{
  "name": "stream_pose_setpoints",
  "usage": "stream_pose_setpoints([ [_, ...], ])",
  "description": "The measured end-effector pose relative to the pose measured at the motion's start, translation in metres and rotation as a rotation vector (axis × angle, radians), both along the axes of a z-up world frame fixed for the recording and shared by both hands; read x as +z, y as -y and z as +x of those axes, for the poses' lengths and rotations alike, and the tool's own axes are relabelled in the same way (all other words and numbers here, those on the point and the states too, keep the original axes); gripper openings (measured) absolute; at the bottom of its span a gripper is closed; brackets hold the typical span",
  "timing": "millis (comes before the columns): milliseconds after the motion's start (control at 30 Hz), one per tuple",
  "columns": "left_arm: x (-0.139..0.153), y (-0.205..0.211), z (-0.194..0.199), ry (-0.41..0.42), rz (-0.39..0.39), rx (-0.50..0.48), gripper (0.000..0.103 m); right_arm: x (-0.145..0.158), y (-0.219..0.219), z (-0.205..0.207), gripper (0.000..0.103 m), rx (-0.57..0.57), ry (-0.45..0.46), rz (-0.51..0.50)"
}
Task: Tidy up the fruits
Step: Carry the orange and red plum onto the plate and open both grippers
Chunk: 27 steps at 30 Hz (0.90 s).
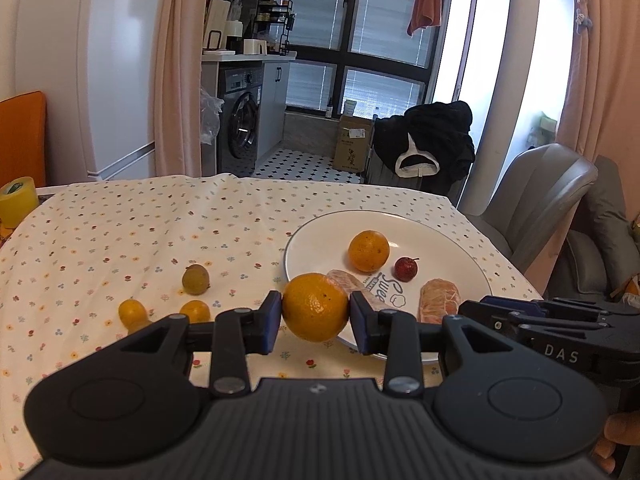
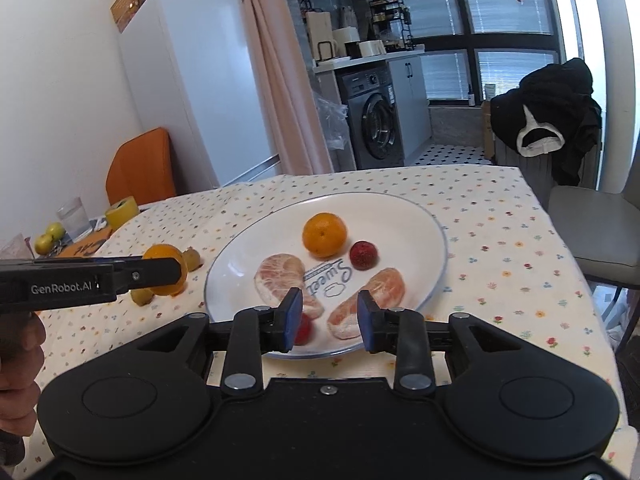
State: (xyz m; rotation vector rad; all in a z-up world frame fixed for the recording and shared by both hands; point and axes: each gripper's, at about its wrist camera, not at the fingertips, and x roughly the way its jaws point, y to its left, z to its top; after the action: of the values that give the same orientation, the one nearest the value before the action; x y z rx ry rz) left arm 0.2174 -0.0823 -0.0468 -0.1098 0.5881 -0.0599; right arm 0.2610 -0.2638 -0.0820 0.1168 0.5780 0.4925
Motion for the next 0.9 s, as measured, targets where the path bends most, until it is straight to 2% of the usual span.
stream_pose_setpoints([
  [300, -0.005, 0.015, 0.014, -0.018, 0.015, -0.035, 0.035, 0.001, 0.011, -0.002, 0.04, -0.017, 0.003, 0.021],
  [533, -0.01, 0.022, 0.027, -0.047, 0.015, -0.049, 0.035, 0.0, 0.013, 0.0, 0.041, -0.015, -0.003, 0.025],
  [833, 0.003, 0.001, 0.02, -0.021, 0.016, 0.021, 0.044, 0.001, 0.011, -0.003, 0.044, -0.008, 0.002, 0.037],
  [900, 0.005, -0.007, 0.017, -0.017, 0.014, 0.039, 0.049, 0.002, 0.008, -0.004, 0.046, -0.002, 0.005, 0.037],
])
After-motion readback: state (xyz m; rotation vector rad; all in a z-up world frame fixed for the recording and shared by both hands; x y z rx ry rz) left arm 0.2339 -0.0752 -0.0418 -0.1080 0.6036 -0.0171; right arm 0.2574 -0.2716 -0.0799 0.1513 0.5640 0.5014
